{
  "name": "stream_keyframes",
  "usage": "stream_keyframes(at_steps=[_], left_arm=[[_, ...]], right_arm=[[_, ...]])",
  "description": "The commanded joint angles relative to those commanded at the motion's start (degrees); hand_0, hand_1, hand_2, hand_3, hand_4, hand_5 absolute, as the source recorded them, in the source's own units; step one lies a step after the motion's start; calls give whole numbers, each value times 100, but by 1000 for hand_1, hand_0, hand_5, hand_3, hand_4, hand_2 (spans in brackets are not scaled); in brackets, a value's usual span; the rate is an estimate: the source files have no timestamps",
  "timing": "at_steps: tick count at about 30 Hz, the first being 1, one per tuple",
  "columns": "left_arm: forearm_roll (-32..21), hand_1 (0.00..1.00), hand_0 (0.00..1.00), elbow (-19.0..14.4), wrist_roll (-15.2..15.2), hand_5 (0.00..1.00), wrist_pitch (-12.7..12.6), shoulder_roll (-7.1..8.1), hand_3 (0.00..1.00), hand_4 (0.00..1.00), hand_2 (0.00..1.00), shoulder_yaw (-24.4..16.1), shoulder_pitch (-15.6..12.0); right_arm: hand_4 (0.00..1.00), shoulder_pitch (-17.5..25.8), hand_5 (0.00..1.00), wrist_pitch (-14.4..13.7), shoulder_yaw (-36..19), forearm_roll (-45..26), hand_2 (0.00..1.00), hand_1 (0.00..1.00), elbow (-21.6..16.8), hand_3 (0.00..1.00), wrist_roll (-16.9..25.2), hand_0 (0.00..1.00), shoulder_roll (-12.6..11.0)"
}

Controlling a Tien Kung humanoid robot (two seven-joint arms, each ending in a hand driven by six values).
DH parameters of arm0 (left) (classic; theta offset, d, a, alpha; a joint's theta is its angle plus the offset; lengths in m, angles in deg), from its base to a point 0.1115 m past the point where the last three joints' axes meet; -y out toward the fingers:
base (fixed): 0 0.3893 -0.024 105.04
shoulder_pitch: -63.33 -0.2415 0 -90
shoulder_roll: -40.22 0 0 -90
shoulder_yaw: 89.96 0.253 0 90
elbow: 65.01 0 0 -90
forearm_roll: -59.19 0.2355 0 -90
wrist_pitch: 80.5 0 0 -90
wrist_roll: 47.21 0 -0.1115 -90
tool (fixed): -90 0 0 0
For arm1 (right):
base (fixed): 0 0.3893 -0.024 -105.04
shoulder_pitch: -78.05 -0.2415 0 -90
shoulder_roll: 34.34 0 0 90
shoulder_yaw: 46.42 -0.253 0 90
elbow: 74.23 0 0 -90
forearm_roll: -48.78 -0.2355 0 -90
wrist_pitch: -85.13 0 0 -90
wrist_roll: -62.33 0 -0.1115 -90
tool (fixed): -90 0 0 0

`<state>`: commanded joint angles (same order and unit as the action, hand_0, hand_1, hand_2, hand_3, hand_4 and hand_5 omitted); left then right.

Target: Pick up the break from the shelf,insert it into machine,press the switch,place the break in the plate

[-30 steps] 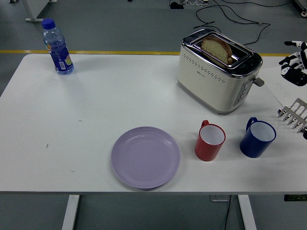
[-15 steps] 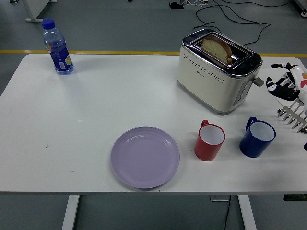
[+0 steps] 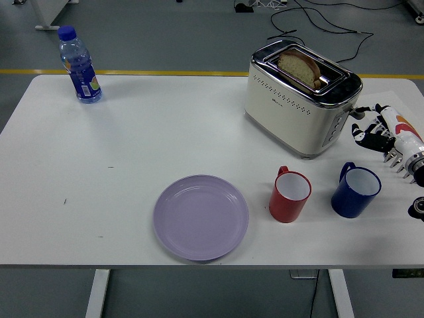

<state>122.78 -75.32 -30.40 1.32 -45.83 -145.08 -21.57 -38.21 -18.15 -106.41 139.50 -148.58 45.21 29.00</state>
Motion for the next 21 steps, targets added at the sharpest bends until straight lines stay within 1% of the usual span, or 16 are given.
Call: stream_keyframes(at_steps=[21], left_arm=[[12,569,650,0,7,969,-2,-1,602,305,601,-8,13]], right_arm=[[576,-28,318,13,-25,-46,274,152,245,750,-12,91,40]])
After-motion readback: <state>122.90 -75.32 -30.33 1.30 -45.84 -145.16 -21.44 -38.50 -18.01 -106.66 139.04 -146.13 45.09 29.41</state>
